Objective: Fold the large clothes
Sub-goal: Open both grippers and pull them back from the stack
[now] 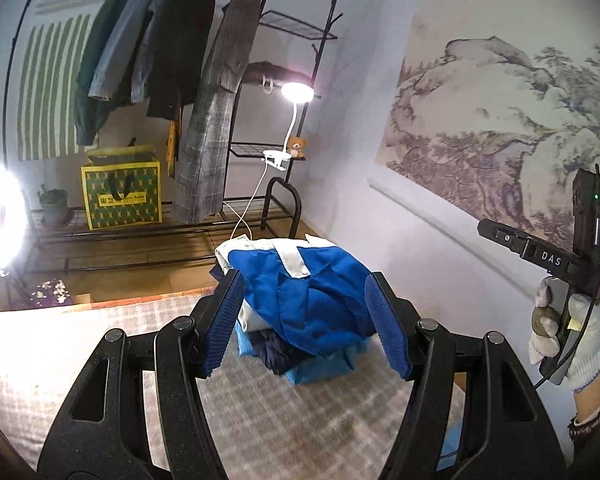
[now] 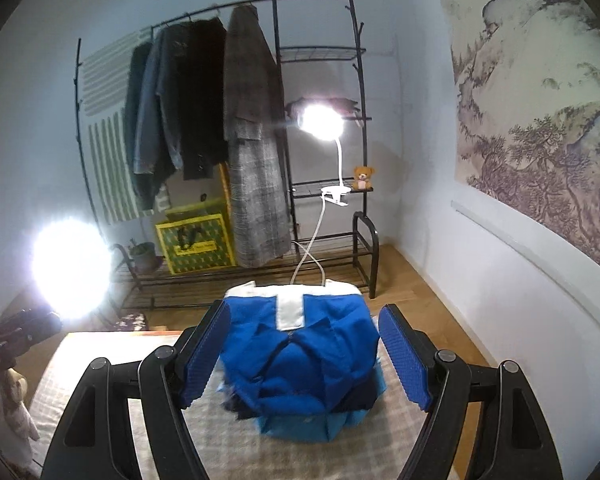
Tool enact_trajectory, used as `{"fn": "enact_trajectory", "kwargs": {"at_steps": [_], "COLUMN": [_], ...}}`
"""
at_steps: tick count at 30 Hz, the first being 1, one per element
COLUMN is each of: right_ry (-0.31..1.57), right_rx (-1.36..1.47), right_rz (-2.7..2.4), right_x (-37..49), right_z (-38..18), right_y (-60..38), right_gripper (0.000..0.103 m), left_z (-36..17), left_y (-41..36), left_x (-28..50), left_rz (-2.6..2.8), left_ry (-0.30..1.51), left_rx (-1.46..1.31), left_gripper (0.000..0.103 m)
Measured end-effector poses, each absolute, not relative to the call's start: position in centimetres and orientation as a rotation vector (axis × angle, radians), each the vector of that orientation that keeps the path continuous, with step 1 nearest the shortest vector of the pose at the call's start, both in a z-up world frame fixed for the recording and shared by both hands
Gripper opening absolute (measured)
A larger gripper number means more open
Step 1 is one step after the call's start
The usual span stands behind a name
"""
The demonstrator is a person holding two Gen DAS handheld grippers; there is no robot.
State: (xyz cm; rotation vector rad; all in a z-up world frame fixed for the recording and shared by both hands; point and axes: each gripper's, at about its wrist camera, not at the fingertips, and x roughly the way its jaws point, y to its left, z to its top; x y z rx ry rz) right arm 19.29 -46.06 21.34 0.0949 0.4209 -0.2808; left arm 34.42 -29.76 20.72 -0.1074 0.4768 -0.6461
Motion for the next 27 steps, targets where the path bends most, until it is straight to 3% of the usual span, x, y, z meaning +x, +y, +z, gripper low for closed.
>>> {"fn": "enact_trajectory", "kwargs": {"at_steps": [14, 20, 24, 27], "right_ry": [0.368, 0.386, 0.398, 0.414], "right_rx": [0.067, 0.074, 0.078, 0.061], "right_rz": [-0.228, -0.227, -0.228, -0.226], "right_x": [7.6, 4.9, 4.1, 3.5], "right_z": [24.6, 22.8, 21.0, 19.1], "right_y": [-37.6, -35.2, -34.0, -32.8], "right_gripper": [0.080, 0.082, 0.084, 0.087], "left_z": [23.3, 22.9, 21.4, 19.3], "left_y": [-19.7, -15.7, -14.2, -13.8], "left_x": [21.6, 18.3, 16.9, 16.0], "left_rz": [-0.629, -0.585, -0.565, -0.557], "left_ry": [0.431, 0.433, 0.440, 0.455], "left_rx": [-0.108, -0.090, -0.082, -0.048], "left_gripper": [0.067, 0.067, 0.077, 0.078]}}
